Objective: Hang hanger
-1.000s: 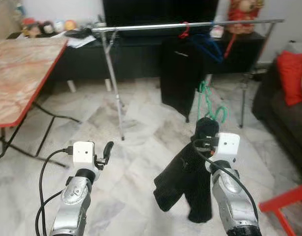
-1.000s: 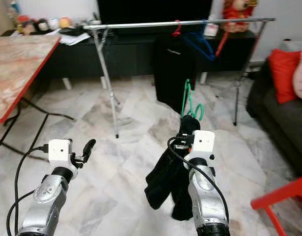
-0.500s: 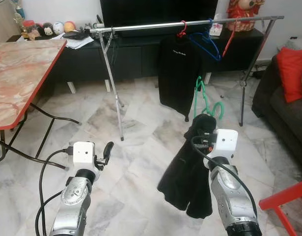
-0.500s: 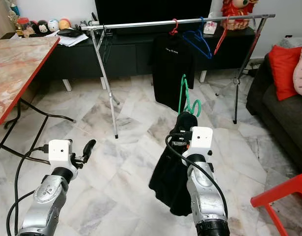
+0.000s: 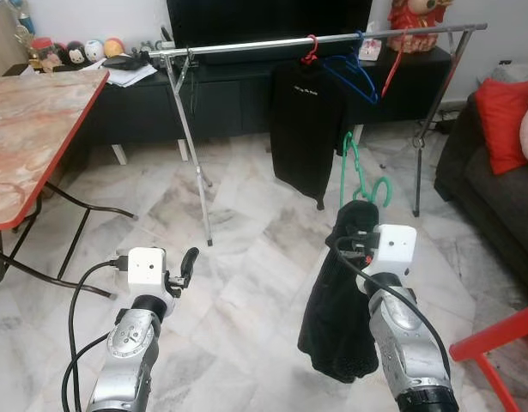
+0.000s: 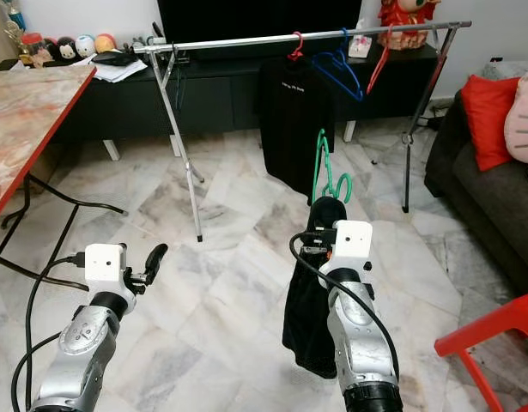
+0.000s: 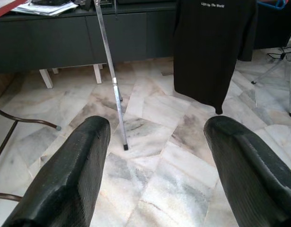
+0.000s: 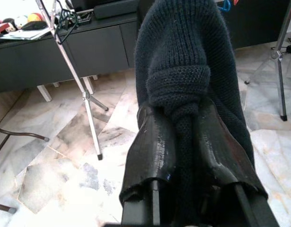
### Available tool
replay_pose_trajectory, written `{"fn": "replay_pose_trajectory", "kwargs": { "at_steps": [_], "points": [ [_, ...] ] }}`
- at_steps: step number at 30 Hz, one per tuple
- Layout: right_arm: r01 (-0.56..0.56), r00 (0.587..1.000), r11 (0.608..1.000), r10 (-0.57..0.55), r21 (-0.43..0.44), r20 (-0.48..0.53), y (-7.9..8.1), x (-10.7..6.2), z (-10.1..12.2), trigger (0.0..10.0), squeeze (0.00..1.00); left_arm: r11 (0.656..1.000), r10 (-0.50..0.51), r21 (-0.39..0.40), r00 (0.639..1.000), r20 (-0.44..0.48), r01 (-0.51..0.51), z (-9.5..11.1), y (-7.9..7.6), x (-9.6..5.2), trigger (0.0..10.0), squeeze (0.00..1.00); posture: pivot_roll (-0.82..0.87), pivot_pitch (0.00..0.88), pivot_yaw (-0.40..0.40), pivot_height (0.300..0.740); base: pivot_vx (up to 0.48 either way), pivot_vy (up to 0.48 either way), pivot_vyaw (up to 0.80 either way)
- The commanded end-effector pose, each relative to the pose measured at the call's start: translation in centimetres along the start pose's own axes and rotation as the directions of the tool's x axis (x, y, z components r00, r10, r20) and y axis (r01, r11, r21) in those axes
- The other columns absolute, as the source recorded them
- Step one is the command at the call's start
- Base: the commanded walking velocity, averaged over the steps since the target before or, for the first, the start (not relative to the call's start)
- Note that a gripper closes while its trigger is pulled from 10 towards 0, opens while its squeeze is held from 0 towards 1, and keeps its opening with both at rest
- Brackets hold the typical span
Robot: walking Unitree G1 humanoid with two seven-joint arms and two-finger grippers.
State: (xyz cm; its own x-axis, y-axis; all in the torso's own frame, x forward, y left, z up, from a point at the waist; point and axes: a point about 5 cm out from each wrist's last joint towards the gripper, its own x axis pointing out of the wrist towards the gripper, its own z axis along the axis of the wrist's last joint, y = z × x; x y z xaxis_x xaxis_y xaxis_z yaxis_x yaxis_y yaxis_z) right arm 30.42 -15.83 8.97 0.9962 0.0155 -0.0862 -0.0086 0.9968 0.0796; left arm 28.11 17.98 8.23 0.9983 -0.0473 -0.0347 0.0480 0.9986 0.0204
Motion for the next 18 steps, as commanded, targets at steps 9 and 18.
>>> {"fn": "replay_pose_trajectory", "kwargs": {
  "at_steps": [9, 18],
  "points": [
    [-0.019, 0.999, 1.000, 0.019, -0.014, 0.033, 0.48, 0.47, 0.89, 10.0, 0.00, 1.000, 0.001, 0.023, 1.000, 0.001, -0.001, 0.25, 0.06, -0.04, 10.0, 0.00, -0.01, 0.015, 0.020, 0.740, 0.000, 0.000, 0.00],
    [-0.004, 1.000, 1.000, 0.004, -0.002, 0.026, 0.19, 0.54, 0.82, 10.0, 0.00, 1.000, 0.002, 0.020, 1.000, 0.002, -0.002, 0.28, 0.04, 0.00, 10.0, 0.00, -0.01, 0.015, 0.020, 0.740, 0.000, 0.000, 0.00]
  ]
}}
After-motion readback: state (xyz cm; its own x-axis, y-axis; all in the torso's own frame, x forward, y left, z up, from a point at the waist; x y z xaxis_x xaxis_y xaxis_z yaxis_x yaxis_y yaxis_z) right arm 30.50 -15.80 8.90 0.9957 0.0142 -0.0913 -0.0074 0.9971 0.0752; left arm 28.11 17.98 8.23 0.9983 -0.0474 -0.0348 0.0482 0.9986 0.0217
